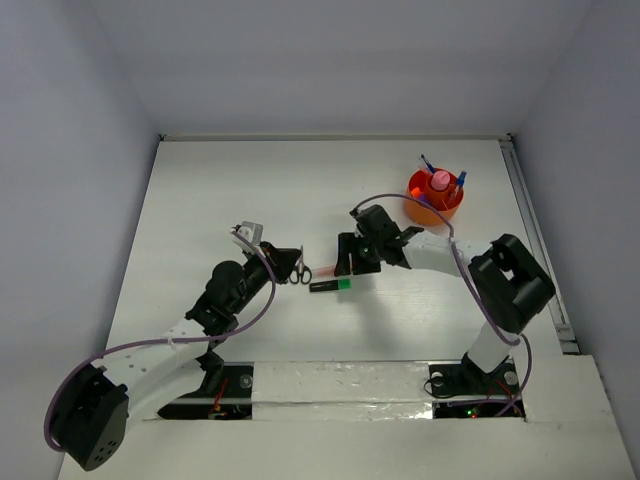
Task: Sort the stationery into containers
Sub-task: Pick up the stationery from the center of the board.
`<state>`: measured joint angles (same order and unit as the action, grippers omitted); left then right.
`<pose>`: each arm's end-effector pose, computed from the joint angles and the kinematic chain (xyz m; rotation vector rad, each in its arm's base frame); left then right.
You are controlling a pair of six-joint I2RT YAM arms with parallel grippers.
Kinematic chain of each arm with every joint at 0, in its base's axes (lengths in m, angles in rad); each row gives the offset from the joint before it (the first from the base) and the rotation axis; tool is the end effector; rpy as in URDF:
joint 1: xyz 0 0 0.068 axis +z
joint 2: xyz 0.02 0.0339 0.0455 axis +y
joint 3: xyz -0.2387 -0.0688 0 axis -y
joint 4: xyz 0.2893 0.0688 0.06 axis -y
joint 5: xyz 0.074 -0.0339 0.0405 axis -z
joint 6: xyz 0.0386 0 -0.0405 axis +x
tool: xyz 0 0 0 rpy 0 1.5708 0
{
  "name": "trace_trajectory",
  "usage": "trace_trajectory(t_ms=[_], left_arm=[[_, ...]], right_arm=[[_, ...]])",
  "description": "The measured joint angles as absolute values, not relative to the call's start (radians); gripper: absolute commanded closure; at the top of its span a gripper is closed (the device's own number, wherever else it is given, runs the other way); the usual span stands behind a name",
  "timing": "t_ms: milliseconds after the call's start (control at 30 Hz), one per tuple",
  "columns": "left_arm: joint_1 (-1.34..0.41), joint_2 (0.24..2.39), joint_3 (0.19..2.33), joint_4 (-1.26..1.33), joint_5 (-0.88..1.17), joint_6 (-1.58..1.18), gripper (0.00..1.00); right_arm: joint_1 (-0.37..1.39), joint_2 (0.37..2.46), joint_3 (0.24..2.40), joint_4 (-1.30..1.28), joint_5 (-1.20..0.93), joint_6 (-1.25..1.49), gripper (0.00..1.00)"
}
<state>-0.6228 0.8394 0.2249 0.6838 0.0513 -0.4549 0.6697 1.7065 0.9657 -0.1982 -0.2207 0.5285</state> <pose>0.1969 -0.1438 0.1812 0.1746 1.5600 -0.8976 0.2866 0.2377 0.1089 -0.2823 2.6332 0.7300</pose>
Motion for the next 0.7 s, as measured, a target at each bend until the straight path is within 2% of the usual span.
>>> trace_trajectory(t_ms=[500, 700], left_arm=[[-0.623, 0.837, 0.225, 0.683, 0.050, -0.455, 0.97], [-0.623, 0.837, 0.225, 0.683, 0.048, -0.455, 0.97]], right_arm=[[0.662, 1.925, 1.241, -0.216, -0.170, 0.508, 0.30], [0.662, 2.019, 1.395, -0.302, -0.148, 0.461, 0.42]])
